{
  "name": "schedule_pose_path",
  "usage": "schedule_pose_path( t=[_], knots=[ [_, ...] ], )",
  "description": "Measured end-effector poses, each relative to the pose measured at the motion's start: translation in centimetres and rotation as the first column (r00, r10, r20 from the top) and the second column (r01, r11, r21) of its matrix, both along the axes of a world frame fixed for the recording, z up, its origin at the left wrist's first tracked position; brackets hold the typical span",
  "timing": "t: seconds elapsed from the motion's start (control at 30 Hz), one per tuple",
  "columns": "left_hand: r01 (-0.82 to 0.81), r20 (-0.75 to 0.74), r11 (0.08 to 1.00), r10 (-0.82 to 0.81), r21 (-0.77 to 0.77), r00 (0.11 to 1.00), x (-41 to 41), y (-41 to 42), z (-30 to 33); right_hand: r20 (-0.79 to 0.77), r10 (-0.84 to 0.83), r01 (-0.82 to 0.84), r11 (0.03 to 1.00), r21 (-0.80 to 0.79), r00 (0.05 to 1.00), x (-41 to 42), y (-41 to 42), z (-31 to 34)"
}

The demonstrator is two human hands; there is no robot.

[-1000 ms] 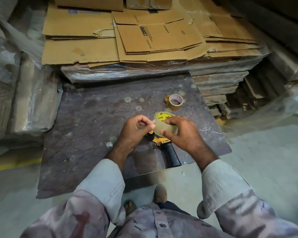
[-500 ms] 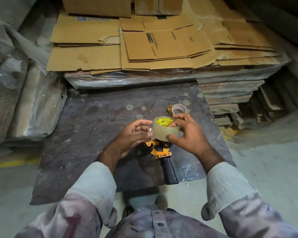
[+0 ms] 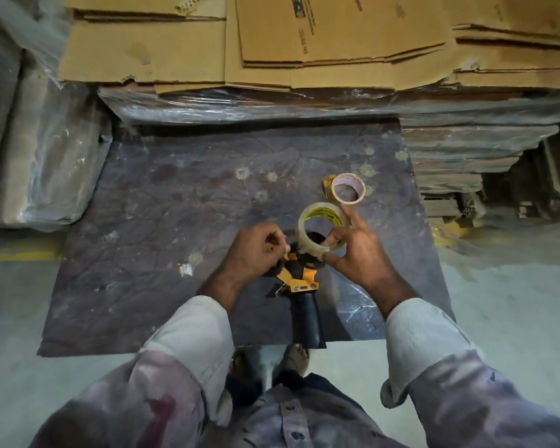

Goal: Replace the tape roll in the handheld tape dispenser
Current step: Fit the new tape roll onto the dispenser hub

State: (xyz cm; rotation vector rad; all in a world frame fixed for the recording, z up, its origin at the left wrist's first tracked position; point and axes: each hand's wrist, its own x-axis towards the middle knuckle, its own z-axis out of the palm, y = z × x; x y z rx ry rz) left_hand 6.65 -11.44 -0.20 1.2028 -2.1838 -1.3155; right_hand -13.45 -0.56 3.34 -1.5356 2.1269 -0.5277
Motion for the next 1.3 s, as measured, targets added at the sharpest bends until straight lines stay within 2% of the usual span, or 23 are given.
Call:
schedule_pose_path(
  t=[0.1,0.23,0.43,0.67,0.77,0.87,0.97,1.1,1.17,1.3],
  knots=[
    [-0.003,0.014,0.999,0.002,0.038,1.000,0.3,1.0,-1.4,0.026,-0.045,0.044,0.998,0.036,0.999,-0.1,0.3,-1.7],
    [0.012,0.104,0.997,-0.004,-0.075,0.995,-0.9,2.5,-1.9,0.011,-0.105,0.105,0.994,0.002,0.994,0.7,0.3,-3.5],
    [0.008,0.206,0.976,0.038,-0.216,0.978,-1.6,2.7,-2.9,0.035,-0.075,0.075,0.997,-0.019,0.997,1.0,0.5,-5.2],
    [0.067,0.348,0.961,0.033,-0.269,0.937,-2.0,2.6,-3.0,-0.078,-0.039,0.038,0.999,-0.018,0.996,1.7,0.3,-6.5],
    [0.086,0.359,0.960,0.016,-0.265,0.933,-2.4,2.0,-3.0,-0.041,-0.015,0.013,0.999,-0.043,0.999,0.8,0.6,-6.9],
    [0.096,0.303,0.973,-0.029,-0.209,0.953,-2.2,1.7,-3.0,0.129,-0.021,0.032,0.996,-0.084,0.991,-0.2,0.6,-6.7],
    [0.109,0.237,0.985,-0.075,-0.135,0.969,-2.3,1.3,-2.9,0.304,-0.048,0.044,0.999,0.021,0.951,-1.7,0.0,-6.0],
    [0.148,0.202,0.983,-0.124,-0.108,0.971,-2.4,0.6,-3.3,0.149,0.149,-0.170,0.975,0.145,0.978,-3.4,-1.5,-5.6],
    [0.141,0.231,0.988,-0.123,-0.062,0.965,-2.6,0.2,-3.3,0.103,0.164,-0.178,0.972,0.156,0.981,-3.5,-2.0,-5.3],
    [0.161,0.249,0.986,-0.145,-0.042,0.958,-2.9,-0.4,-3.4,0.116,0.127,-0.143,0.980,0.140,0.985,-3.3,-2.0,-5.6]
  ],
)
